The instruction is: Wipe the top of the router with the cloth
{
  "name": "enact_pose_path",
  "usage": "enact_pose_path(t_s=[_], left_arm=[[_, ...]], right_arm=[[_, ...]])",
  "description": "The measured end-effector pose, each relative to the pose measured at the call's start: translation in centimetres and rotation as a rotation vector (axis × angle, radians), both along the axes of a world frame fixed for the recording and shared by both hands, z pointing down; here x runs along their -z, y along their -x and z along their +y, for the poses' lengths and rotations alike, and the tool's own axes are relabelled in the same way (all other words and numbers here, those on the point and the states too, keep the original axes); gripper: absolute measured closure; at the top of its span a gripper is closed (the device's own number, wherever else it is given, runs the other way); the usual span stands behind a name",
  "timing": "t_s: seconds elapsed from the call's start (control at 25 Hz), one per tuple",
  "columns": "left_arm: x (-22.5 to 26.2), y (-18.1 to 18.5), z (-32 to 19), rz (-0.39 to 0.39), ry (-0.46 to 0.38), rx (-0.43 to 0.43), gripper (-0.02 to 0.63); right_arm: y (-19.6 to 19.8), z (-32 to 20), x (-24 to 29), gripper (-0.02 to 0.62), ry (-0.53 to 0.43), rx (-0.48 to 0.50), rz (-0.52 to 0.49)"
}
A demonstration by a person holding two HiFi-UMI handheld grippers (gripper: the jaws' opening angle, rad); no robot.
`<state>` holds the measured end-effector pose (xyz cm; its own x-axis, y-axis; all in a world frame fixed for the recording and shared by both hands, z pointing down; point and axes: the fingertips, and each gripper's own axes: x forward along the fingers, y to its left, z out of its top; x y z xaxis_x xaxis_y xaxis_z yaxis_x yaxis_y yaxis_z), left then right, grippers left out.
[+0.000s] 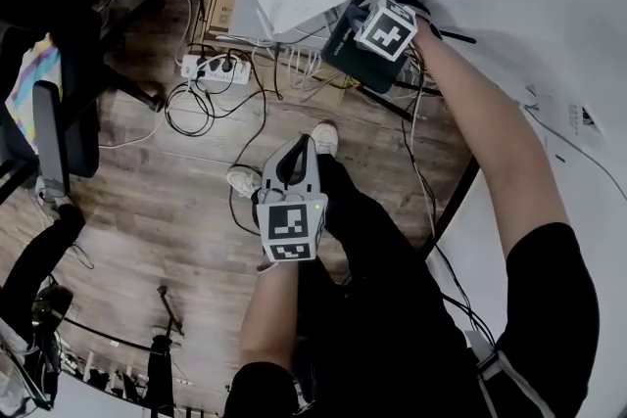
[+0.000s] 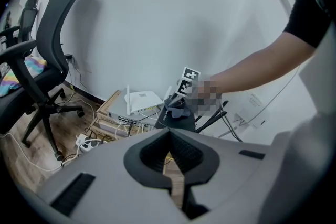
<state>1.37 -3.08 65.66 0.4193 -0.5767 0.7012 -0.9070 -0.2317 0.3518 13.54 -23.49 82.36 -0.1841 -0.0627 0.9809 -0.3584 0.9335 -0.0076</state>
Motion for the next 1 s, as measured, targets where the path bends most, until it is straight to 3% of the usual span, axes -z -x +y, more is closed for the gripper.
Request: enact_pose_path(t_s=[0.32, 0.44, 0.68, 1.0], left_arm=[[1.0, 0.2, -0.1, 0.002, -0.023, 0.005, 0.595], [0.6, 0.8, 0.6, 0.013, -0.013, 0.021, 0.595], [0.3, 2.0, 1.6, 0.003, -0.001, 0.016, 0.595], [2.9, 2.2, 0.4, 0.005, -0.054, -0.028, 0.595]], right_arm=[[6.6, 8.5, 1.0, 0.520, 0.206, 0.250, -0.142], [7.5, 10.3, 1.2, 0.520, 0.251, 0.294, -0.151], [7.6, 9.8, 1.7, 0.520, 0.221, 0.266, -0.159], [6.5, 5.8, 6.6, 0.520, 0.028, 0.076, -0.228]])
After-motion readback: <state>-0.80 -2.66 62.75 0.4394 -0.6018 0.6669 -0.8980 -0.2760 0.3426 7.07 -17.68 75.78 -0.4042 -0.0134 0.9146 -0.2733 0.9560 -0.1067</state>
